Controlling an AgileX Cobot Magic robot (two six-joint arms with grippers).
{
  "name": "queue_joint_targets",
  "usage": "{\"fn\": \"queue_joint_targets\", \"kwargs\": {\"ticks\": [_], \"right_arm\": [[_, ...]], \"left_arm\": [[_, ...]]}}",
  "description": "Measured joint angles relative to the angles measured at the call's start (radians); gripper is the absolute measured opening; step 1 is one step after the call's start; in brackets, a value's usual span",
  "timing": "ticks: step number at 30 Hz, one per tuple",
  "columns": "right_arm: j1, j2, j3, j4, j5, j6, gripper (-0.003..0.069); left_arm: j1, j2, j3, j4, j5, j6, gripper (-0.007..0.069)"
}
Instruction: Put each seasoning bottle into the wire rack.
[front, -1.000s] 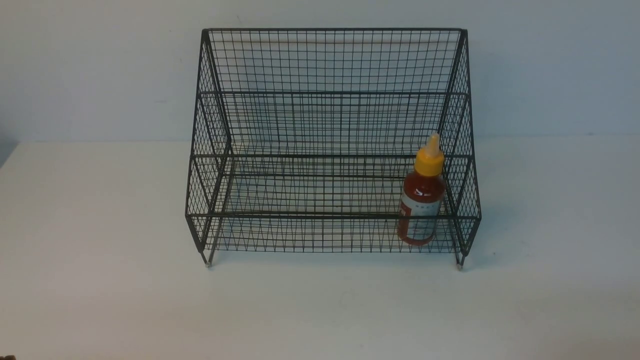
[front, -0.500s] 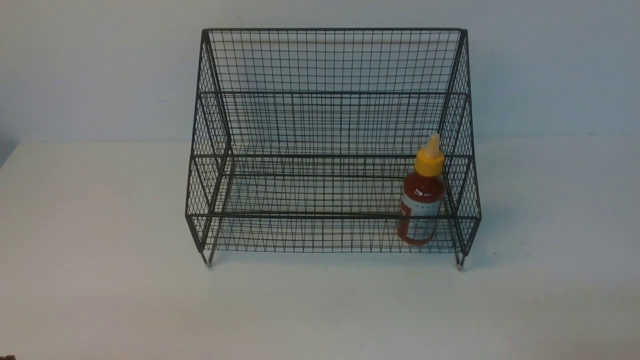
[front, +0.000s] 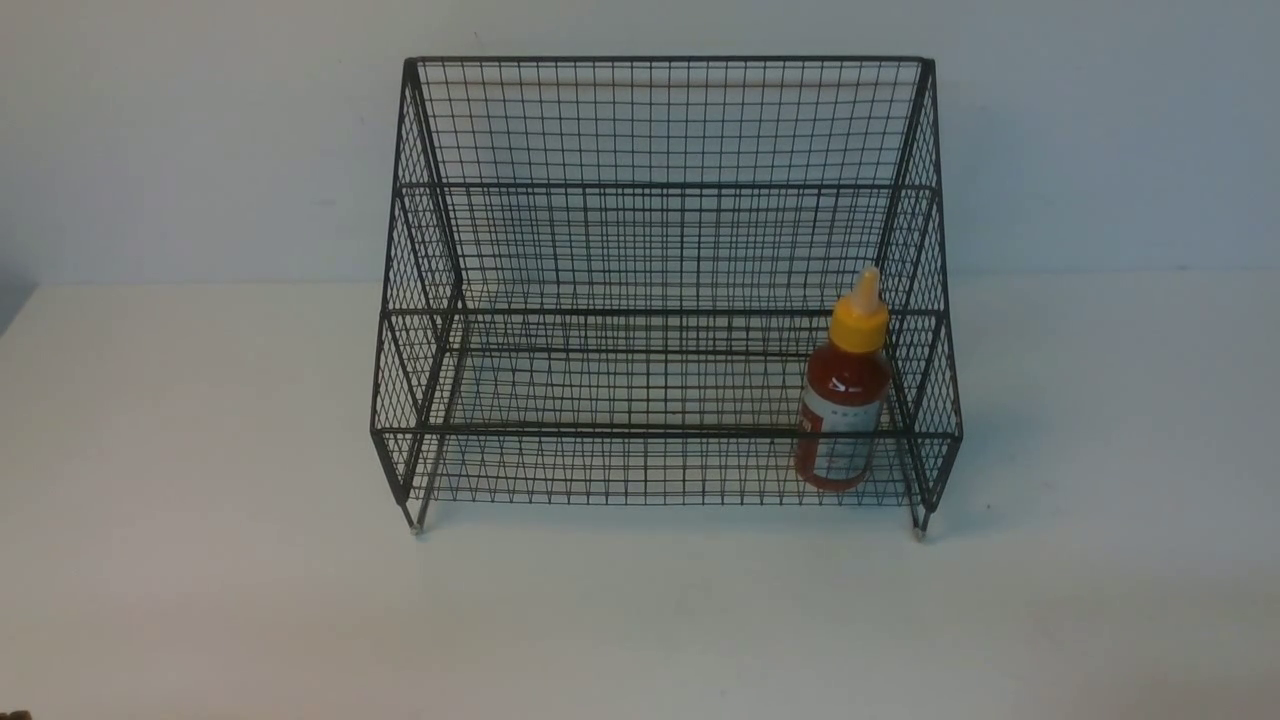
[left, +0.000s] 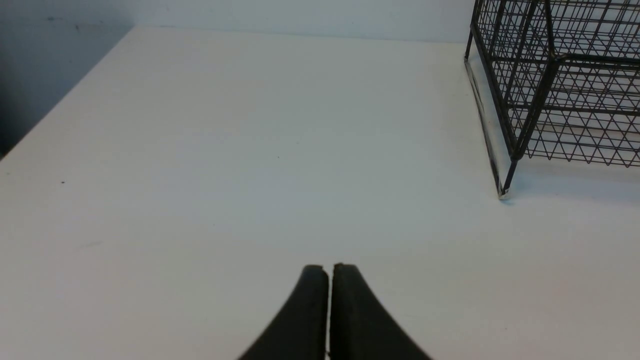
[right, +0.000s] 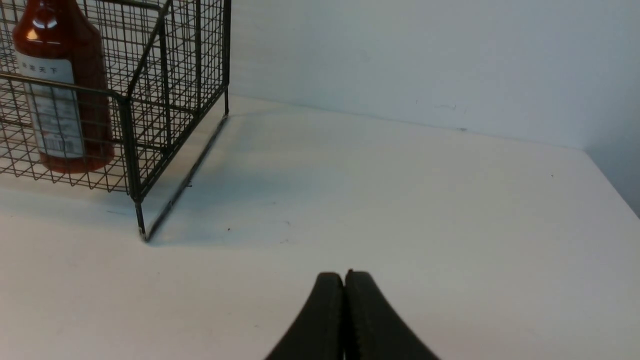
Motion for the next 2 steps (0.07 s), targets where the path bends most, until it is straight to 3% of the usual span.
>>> {"fn": "queue_joint_targets", "kwargs": {"ticks": [2], "right_arm": [[0.0,0.0,0.0,0.0,0.0,0.0,-0.0015]], "left_arm": [[0.0,0.0,0.0,0.0,0.0,0.0,-0.0005]]}}
